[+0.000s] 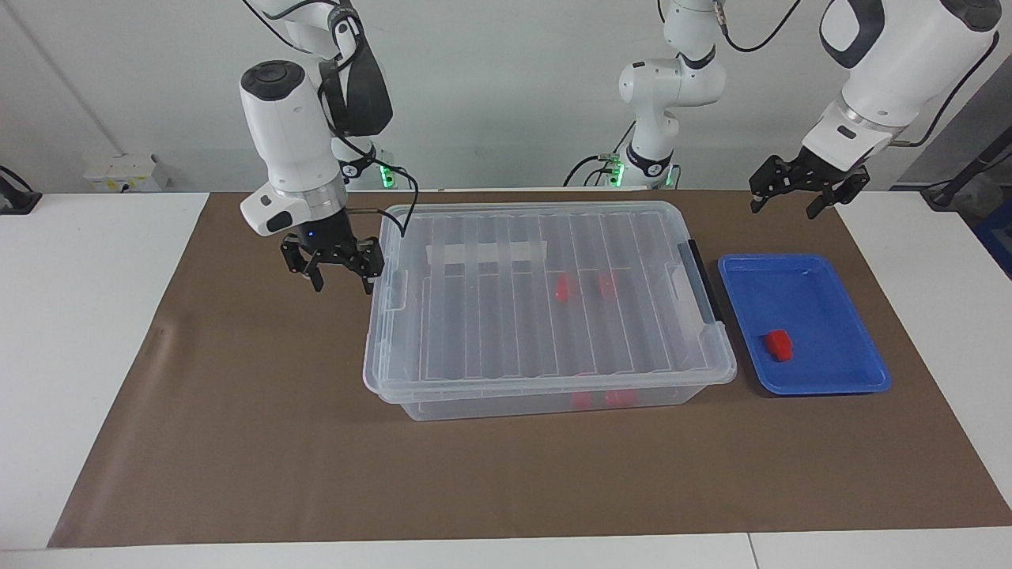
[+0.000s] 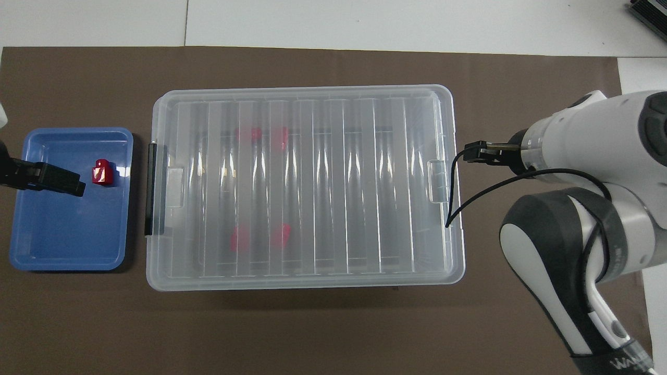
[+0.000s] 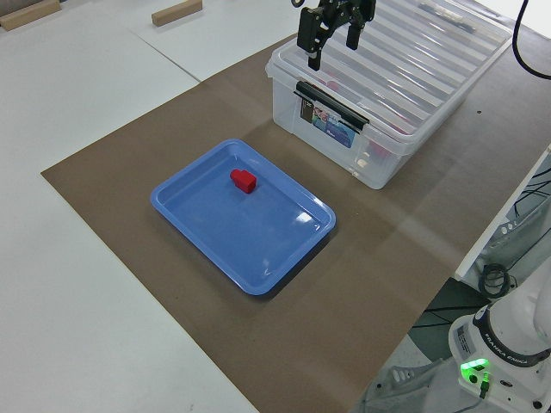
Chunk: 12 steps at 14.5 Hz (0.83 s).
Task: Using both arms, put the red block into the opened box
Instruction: 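Reach the right gripper to the clear lid's edge and grip it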
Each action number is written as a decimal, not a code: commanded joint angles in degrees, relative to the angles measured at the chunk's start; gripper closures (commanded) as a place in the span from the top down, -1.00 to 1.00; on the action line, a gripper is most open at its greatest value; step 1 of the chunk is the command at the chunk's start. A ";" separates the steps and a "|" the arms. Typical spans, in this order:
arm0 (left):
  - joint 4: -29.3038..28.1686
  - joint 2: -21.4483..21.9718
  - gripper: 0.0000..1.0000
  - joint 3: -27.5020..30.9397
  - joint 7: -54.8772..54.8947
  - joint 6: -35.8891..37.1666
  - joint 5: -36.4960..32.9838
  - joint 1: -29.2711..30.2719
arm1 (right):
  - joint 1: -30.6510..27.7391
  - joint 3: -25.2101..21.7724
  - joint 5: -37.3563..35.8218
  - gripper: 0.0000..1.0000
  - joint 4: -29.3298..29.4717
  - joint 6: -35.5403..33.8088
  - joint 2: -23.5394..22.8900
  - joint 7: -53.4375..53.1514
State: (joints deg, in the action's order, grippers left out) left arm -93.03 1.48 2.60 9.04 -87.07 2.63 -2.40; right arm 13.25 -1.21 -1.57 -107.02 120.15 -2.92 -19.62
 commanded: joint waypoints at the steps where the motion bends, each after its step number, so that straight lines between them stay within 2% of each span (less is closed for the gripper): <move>1: -0.58 0.89 1.00 -0.14 -0.60 -1.16 -0.96 1.17 | 1.60 -0.02 0.77 0.75 -1.08 2.02 -1.12 -0.77; 4: -4.52 2.20 1.00 -0.05 -6.30 -7.30 -0.96 2.48 | 1.78 -0.02 0.77 0.72 -1.35 2.55 -1.83 -0.69; 7: -10.23 3.96 1.00 -0.05 -6.31 -16.17 -0.96 4.41 | 1.61 -0.02 0.77 0.60 -1.87 0.80 -1.48 -0.16; 12: -15.59 3.44 1.00 -0.13 -6.22 -27.42 -1.66 6.61 | 0.82 -0.11 0.77 0.60 -2.84 0.09 -1.04 0.28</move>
State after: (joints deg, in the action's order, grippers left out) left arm -103.67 3.09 3.07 3.68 -109.08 2.37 2.92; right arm 14.71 -1.43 -1.54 -108.25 120.41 -5.13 -19.62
